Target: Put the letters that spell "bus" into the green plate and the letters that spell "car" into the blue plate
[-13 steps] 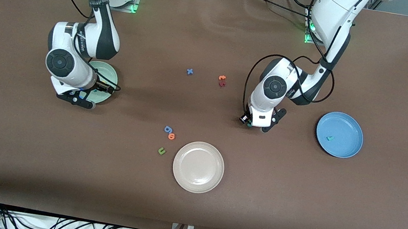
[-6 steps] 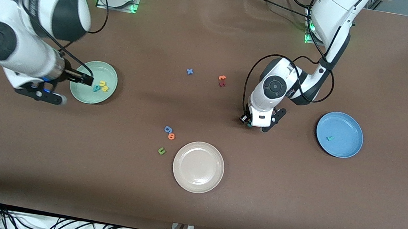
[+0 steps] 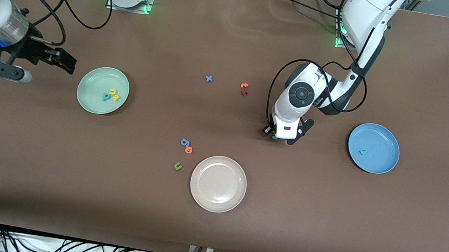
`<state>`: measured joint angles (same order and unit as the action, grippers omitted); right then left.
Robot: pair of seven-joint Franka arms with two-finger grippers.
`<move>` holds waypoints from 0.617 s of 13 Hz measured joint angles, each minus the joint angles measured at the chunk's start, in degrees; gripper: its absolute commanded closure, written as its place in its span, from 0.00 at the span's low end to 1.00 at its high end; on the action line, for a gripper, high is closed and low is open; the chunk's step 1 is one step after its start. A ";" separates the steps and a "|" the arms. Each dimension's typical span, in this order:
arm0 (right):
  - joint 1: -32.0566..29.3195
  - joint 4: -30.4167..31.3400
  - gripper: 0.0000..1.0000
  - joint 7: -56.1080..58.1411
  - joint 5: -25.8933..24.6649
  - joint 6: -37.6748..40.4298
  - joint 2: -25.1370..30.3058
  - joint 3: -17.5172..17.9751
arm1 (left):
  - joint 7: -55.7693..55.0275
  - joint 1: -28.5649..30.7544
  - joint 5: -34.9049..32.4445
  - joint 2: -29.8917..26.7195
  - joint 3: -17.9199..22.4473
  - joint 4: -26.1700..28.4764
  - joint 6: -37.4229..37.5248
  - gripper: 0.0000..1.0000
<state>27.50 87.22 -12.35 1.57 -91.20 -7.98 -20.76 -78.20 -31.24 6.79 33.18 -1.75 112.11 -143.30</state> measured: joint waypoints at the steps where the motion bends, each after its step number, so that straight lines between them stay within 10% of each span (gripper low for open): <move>1: -6.49 0.00 0.00 0.33 -1.40 -0.08 0.94 6.24 | 1.86 0.04 0.00 -0.29 0.10 0.00 0.46 0.92; 8: -25.40 8.10 0.00 6.04 -2.97 -0.75 9.30 18.29 | 28.17 9.59 -3.61 -7.50 0.87 1.58 9.16 0.91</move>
<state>2.09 95.32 -6.31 -1.41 -91.96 1.32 -2.47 -50.03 -21.65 3.18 25.67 -0.88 113.70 -134.14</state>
